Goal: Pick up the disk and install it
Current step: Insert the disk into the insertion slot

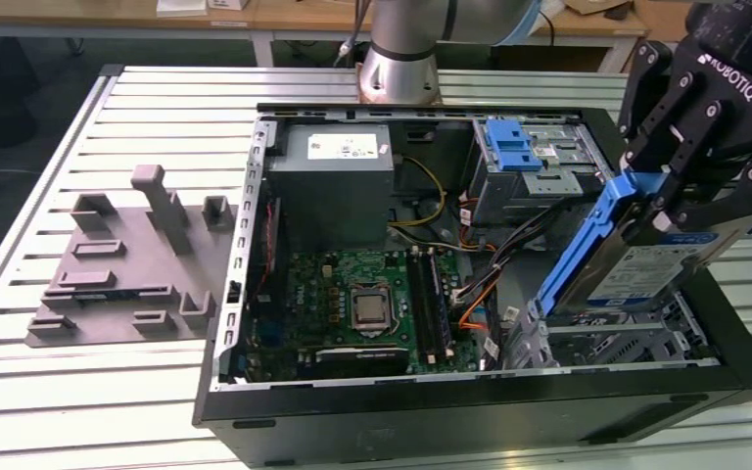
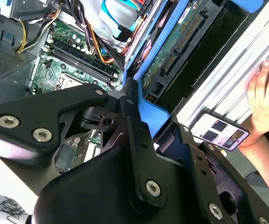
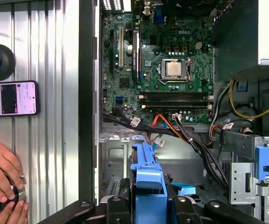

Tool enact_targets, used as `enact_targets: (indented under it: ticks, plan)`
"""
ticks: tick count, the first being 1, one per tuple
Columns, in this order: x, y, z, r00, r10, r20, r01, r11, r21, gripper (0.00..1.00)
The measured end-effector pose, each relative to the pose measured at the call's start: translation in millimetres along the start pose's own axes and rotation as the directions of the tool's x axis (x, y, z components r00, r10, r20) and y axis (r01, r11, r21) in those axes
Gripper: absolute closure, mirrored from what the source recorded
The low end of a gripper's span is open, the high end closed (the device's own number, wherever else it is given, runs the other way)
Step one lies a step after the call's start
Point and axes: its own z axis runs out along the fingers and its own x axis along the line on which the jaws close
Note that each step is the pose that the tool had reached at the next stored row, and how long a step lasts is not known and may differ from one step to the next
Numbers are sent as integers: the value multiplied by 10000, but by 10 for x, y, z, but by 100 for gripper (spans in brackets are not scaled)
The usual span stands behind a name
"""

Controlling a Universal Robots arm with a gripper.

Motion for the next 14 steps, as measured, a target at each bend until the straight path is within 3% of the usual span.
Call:
enact_targets:
  ticks: [14]
  plan:
    - [1,0,66,10000,1,-2,-1,10000,-1,64]
